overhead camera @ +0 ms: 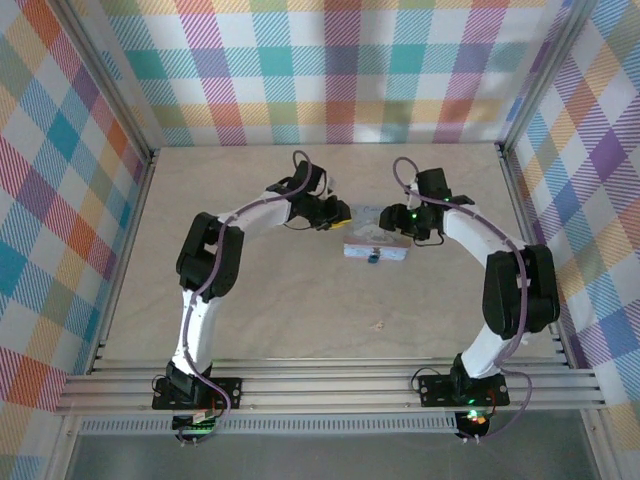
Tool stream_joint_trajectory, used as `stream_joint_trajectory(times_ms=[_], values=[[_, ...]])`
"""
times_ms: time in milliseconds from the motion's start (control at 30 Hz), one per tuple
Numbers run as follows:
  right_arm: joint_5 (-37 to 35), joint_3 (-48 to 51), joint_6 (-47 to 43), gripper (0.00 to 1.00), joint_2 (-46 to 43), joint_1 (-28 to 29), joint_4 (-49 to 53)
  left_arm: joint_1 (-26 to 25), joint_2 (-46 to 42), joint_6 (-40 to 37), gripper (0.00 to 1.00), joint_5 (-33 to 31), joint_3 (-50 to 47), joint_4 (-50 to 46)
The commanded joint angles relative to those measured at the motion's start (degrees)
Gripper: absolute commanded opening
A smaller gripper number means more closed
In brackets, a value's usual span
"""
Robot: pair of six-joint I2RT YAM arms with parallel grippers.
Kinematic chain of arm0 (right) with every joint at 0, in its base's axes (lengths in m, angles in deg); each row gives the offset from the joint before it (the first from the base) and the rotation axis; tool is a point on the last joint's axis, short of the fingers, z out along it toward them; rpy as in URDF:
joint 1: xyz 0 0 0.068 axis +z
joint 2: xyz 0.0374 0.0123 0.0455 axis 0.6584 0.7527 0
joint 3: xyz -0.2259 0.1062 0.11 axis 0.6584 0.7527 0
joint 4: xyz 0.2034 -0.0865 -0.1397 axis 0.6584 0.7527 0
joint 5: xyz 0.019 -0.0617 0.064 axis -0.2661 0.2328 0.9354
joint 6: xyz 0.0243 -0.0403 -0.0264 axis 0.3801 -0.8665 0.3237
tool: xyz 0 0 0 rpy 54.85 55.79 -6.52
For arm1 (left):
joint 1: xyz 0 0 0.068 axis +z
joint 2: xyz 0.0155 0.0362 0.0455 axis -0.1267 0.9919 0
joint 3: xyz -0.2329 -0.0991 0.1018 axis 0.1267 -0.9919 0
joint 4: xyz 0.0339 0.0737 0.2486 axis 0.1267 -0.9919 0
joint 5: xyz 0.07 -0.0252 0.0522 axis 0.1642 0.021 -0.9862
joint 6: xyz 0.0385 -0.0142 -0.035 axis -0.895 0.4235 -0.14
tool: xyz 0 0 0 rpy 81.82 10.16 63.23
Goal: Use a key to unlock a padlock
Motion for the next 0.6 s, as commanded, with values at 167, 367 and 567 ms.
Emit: stream_joint_trajectory(times_ms=[167,367,567], values=[[-2.19,-0.85,1.03,0.64,-1.48,-1.22,7.01,-2.74,3.57,1.49,0.24,-2.18,3.91,-1.34],[-2.49,-1.05,2.31,0.63,-5.91,-1.22,8.53,-2.66,2.70,-4.69,0.34,-2.35,8.05,-6.37],[-4.91,-0.64,2.73,0.63,-12.90,-1.18,11.27,-2.22,0.23,-8.56,0.40,-3.61,10.67,-9.52]])
